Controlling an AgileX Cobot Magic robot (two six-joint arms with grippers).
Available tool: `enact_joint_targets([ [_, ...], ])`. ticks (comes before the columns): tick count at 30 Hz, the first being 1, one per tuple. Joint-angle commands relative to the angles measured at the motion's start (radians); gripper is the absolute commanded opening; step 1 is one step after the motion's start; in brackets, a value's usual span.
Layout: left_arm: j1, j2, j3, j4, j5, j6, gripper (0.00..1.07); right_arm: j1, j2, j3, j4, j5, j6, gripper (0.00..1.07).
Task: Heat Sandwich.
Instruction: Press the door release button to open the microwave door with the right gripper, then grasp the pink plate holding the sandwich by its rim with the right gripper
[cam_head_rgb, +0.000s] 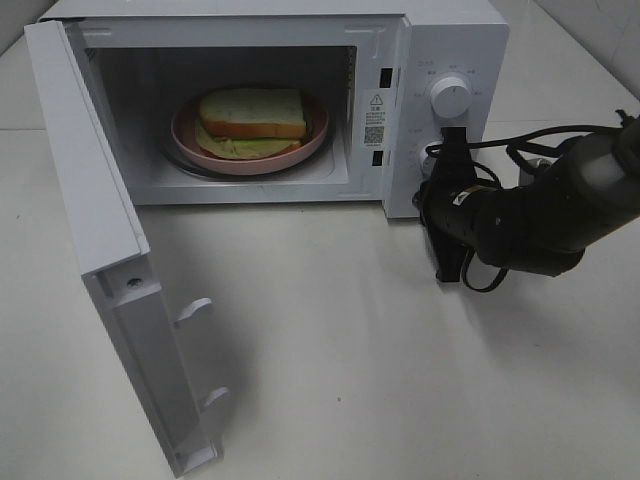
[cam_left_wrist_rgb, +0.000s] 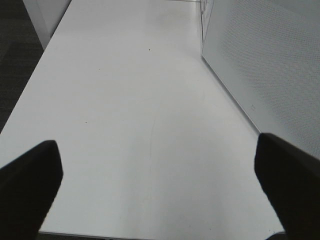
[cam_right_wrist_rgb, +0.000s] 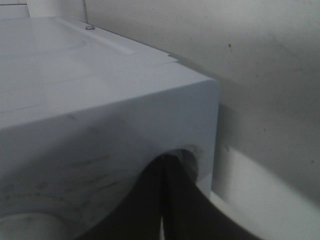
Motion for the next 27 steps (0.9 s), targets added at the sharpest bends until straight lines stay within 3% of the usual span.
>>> enact_joint_targets([
  [1, 0.002, -0.016, 0.002, -0.01, -0.014, -0.002, 1.0, -0.009, -0.051, 0.013, -0.031, -0.028, -0.025, 0.0],
  [14, 0.002, -0.016, 0.002, -0.01, -0.014, -0.002, 1.0, -0.009, -0.168, 0.087, -0.109, 0.204, -0.083, 0.0],
  [27, 0.002, -0.016, 0.002, -0.01, -0.014, -0.002, 1.0, -0.012, -0.341, 0.096, -0.108, 0.755, -0.386, 0.05],
])
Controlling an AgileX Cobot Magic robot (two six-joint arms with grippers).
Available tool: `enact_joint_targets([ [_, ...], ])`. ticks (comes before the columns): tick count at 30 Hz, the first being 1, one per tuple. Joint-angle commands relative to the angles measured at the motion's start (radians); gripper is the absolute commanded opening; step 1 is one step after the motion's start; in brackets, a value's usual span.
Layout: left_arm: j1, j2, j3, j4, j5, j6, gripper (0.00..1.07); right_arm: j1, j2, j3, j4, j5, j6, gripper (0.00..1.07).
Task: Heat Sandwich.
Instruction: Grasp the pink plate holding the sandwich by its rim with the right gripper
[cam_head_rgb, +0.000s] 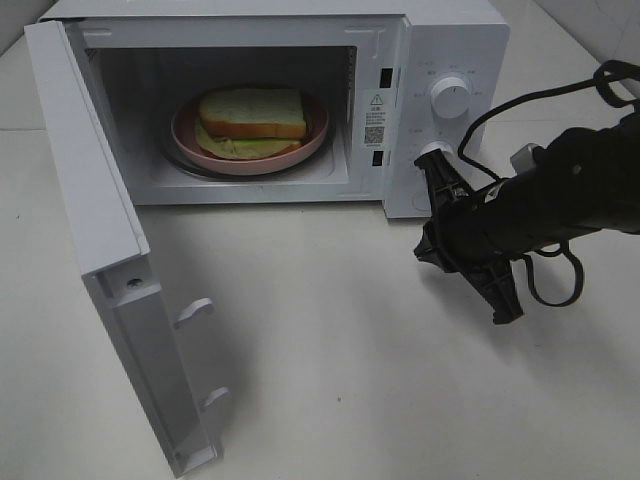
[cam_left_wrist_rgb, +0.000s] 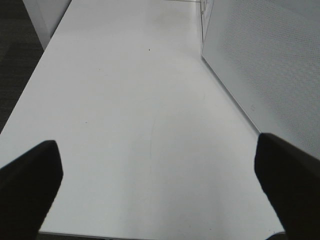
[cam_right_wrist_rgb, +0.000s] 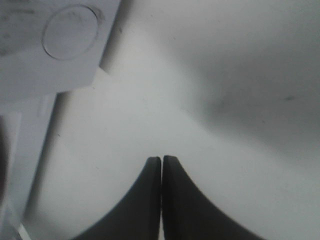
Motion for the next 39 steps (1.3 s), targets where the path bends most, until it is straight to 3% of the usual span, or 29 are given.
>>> enact_joint_targets([
  [1, 0.002, -0.016, 0.002, -0.01, -0.014, -0.002, 1.0, -0.005, -0.035, 0.001, -0.013, 0.089, -0.076, 0.05],
  [6, 0.002, -0.016, 0.002, -0.01, -0.014, -0.002, 1.0, -0.005, -0.101, 0.001, -0.014, 0.171, -0.242, 0.06],
  [20, 0.002, -0.016, 0.002, -0.01, -0.014, -0.002, 1.0, -0.005, -0.312, 0.001, -0.027, 0.287, -1.063, 0.11],
  [28, 0.002, -0.016, 0.002, -0.01, -0.014, -0.002, 1.0, -0.005, -0.351, -0.016, -0.167, 0.404, -1.351, 0.12],
  [39, 0.002, -0.016, 0.002, -0.01, -0.014, -0.002, 1.0, -0.005, -0.352, -0.057, -0.408, 0.501, -1.518, 0.14],
])
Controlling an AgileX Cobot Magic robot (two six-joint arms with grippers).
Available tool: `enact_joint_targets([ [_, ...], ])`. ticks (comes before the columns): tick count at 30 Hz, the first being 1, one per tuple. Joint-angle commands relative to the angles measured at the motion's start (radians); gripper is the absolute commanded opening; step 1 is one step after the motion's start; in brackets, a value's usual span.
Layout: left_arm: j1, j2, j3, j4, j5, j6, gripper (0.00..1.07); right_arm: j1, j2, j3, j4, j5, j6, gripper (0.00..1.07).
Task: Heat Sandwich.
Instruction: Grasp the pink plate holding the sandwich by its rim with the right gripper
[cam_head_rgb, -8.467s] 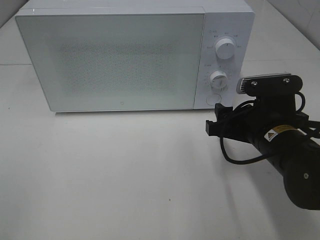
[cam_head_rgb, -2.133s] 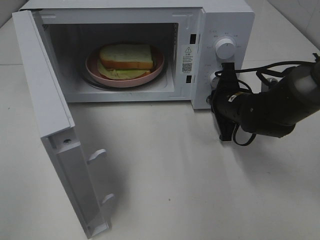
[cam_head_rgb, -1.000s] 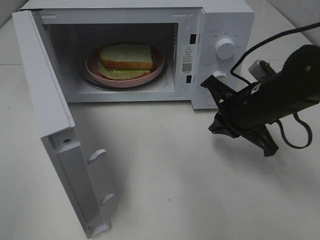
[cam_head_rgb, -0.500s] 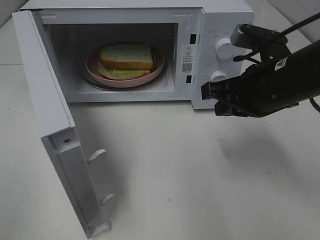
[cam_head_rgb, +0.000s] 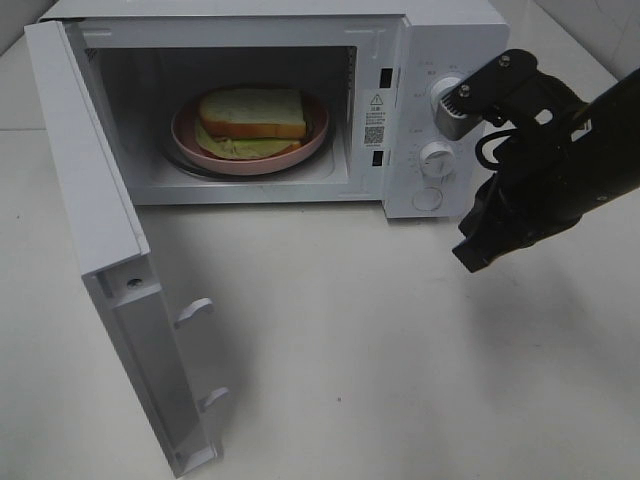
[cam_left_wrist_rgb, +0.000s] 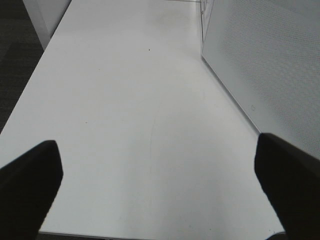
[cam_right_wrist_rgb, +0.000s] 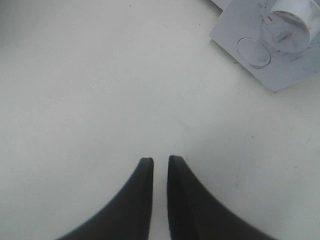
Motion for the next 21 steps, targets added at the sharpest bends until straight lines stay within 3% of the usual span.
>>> enact_joint_targets([
  [1, 0.002, -0.016, 0.002, -0.01, -0.014, -0.002, 1.0, -0.005, -0.006, -0.009, -0.115, 0.024, -0.084, 0.14],
  [5, 0.002, -0.016, 0.002, -0.01, -0.014, -0.002, 1.0, -0.005, -0.006, -0.009, -0.176, 0.024, -0.174, 0.15],
  [13, 0.002, -0.016, 0.002, -0.01, -0.014, -0.002, 1.0, -0.005, -0.006, -0.009, -0.18, 0.024, -0.456, 0.19],
  [17, 0.002, -0.016, 0.002, -0.01, -0.014, -0.002, 1.0, -0.005, -0.006, -0.009, -0.177, 0.023, -0.541, 0.31],
  [20, 0.002, -0.016, 0.002, -0.01, -0.014, -0.002, 1.0, -0.004, -0.006, -0.009, -0.177, 0.02, -0.554, 0.55],
  [21, 0.002, -0.016, 0.002, -0.01, -0.014, -0.002, 1.0, -0.004, -0.006, -0.009, -0.177, 0.02, -0.554, 0.55],
])
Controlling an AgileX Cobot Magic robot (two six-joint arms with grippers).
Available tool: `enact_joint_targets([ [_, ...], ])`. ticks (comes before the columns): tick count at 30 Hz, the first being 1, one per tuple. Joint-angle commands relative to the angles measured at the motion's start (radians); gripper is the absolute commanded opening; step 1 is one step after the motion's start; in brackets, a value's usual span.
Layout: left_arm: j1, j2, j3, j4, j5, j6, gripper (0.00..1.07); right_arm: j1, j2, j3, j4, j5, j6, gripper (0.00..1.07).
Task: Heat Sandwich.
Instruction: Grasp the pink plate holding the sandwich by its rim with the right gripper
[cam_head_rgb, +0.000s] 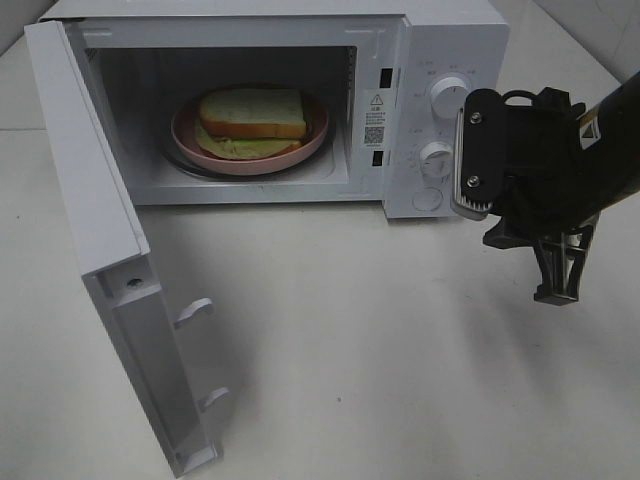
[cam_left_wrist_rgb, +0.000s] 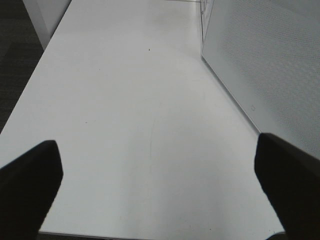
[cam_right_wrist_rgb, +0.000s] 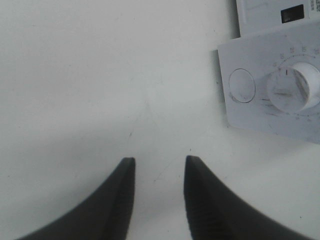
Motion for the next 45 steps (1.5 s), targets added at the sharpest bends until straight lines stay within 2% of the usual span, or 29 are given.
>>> enact_joint_targets([
  [1, 0.002, -0.016, 0.002, -0.01, -0.014, -0.002, 1.0, -0.004, -0.006, -0.008, 0.0, 0.0, -0.026, 0.6],
  [2, 0.002, -0.016, 0.002, -0.01, -0.014, -0.002, 1.0, -0.004, -0.006, -0.008, 0.006, 0.0, -0.026, 0.71],
  [3, 0.002, -0.016, 0.002, -0.01, -0.014, -0.002, 1.0, -0.004, -0.006, -0.008, 0.009, 0.0, -0.026, 0.77],
  [4, 0.002, -0.016, 0.002, -0.01, -0.014, -0.002, 1.0, -0.004, -0.006, -0.008, 0.009, 0.0, -0.026, 0.77],
  [6, 0.002, -0.016, 0.002, -0.01, -0.014, -0.002, 1.0, -0.004, -0.006, -0.008, 0.011, 0.0, -0.026, 0.89],
  [7, 0.002, -0.016, 0.002, -0.01, -0.014, -0.002, 1.0, -0.004, -0.006, -0.008, 0.011, 0.0, -0.026, 0.9],
  [14, 0.002, -0.016, 0.002, -0.01, -0.014, -0.002, 1.0, -0.001, -0.006, -0.026, 0.011, 0.008, -0.039, 0.89],
  [19, 0.002, -0.016, 0.002, -0.01, -0.014, -0.002, 1.0, 0.001, -0.006, -0.093, 0.011, 0.033, -0.061, 0.88],
  [26, 0.002, -0.016, 0.002, -0.01, -0.014, -0.002, 1.0, 0.056, 0.011, -0.155, -0.026, 0.055, -0.065, 0.87],
  [41, 0.002, -0.016, 0.002, -0.01, -0.014, -0.002, 1.0, 0.165, 0.199, -0.347, -0.048, 0.082, -0.158, 0.84],
  [45, 0.002, -0.016, 0.002, -0.01, -0.014, -0.002, 1.0, 0.197, 0.284, -0.431, -0.048, 0.082, -0.169, 0.83],
])
